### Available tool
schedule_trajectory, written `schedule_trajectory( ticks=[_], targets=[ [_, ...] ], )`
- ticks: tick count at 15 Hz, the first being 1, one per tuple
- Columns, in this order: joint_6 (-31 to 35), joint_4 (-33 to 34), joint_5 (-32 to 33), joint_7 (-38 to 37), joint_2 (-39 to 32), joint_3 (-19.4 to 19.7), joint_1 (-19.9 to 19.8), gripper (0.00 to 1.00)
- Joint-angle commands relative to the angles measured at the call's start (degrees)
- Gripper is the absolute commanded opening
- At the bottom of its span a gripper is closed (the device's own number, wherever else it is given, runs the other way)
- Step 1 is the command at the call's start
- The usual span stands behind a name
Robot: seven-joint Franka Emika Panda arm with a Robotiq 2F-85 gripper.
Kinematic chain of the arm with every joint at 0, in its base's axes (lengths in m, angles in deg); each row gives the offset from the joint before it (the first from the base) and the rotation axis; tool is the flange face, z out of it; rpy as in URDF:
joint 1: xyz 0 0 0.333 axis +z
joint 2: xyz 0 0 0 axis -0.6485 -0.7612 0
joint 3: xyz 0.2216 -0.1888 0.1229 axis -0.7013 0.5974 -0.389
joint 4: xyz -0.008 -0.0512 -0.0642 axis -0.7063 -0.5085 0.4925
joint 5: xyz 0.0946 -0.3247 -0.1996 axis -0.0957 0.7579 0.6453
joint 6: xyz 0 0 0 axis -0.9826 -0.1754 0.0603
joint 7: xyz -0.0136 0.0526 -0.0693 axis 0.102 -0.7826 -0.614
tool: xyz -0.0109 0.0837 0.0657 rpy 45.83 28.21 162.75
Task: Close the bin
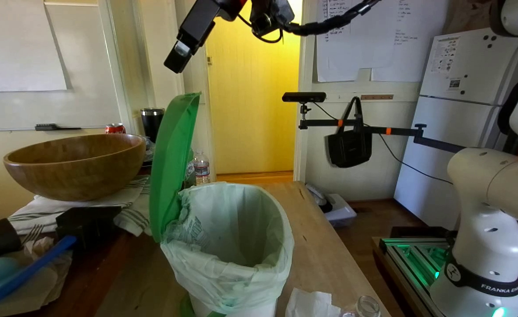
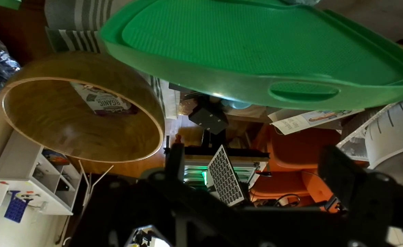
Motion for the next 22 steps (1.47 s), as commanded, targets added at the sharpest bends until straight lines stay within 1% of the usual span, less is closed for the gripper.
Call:
schedule_trajectory(
  ticks=[1, 4, 10, 22],
  targets=[
    [-0.8, 1.1, -1.8, 1.0, -1.7, 0.0, -0.4, 1.00],
    [-1.3, 0.8, -1.5, 1.0, -2.1, -0.1, -0.8, 1.00],
    [-2.2, 0.0, -3.9, 1.3, -2.6, 0.0, -1.0, 1.00],
    [-13.7, 1.0, -1.2, 0.2, -2.6, -0.1, -2.3, 1.00]
  ],
)
